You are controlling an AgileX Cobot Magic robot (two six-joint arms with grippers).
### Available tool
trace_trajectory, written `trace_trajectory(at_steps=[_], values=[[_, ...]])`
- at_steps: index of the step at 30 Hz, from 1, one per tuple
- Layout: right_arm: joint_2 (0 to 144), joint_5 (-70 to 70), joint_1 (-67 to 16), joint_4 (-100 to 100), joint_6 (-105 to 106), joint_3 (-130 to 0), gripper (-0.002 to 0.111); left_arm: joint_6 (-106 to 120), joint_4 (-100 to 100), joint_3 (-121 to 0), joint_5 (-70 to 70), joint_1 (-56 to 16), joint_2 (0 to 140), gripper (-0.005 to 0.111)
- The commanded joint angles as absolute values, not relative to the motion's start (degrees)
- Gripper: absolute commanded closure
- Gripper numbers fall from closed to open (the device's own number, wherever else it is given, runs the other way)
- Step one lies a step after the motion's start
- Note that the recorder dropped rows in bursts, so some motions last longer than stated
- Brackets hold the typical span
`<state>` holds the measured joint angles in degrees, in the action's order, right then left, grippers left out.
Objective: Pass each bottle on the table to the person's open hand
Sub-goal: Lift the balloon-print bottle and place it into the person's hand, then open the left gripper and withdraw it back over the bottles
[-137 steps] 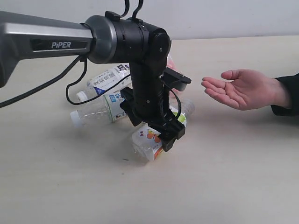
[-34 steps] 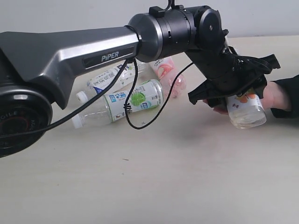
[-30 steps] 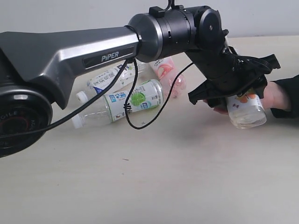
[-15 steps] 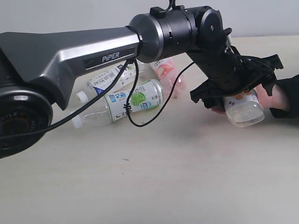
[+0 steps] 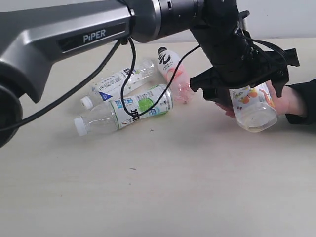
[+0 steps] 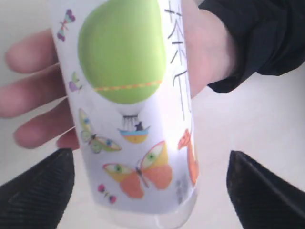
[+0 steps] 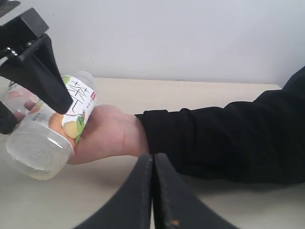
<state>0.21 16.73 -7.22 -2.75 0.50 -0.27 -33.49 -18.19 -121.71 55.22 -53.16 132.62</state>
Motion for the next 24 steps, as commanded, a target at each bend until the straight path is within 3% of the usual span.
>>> trace_trajectory(at_steps=[1,6,9,17,24], values=[[0.0,16.2,-7.4,-2.8,0.4,0.0,0.108,-32.3,-13.8,-122.1,61.8,-52.5,129.7,0.024],[0.0,16.2,-7.4,-2.8,0.4,0.0,0.108,-30.0,-7.4,-122.1,67.5,-52.5,126.2,0.027],[0.0,16.2,-7.4,-2.8,0.4,0.0,0.108,-27.4,-5.4,-122.1,70.0,-52.5,124.0,0.039],[0.0,16.2,-7.4,-2.8,0.4,0.0,0.108,-24.2,-2.1,-119.8,70.0,-52.6,118.2,0.106],[0.0,16.2,-7.4,-2.8,0.4,0.0,0.108,-23.6,2.0,-110.7,70.0,-52.6,111.8,0.106]])
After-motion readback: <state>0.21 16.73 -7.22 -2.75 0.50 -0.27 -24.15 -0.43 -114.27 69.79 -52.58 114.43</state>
